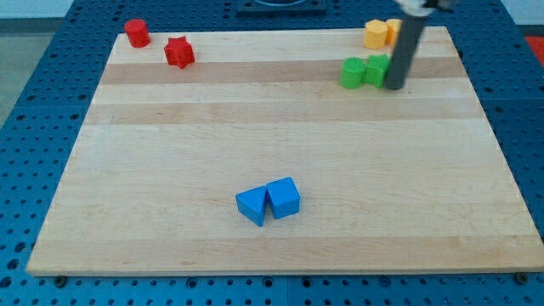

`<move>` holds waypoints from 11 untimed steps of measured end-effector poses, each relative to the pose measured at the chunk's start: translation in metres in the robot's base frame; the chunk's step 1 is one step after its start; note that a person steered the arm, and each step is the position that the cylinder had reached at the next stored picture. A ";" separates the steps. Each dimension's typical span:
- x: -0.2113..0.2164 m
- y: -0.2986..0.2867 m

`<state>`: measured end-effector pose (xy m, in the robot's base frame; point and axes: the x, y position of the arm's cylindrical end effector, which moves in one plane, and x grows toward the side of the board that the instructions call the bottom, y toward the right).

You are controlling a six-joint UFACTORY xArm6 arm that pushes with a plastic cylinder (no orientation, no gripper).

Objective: Separate the green blocks

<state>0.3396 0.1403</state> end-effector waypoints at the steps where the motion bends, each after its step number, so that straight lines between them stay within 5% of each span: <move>1: 0.000 -0.053; 3: -0.007 0.094; 4: -0.051 0.087; 6: -0.028 -0.048; 11: -0.023 -0.151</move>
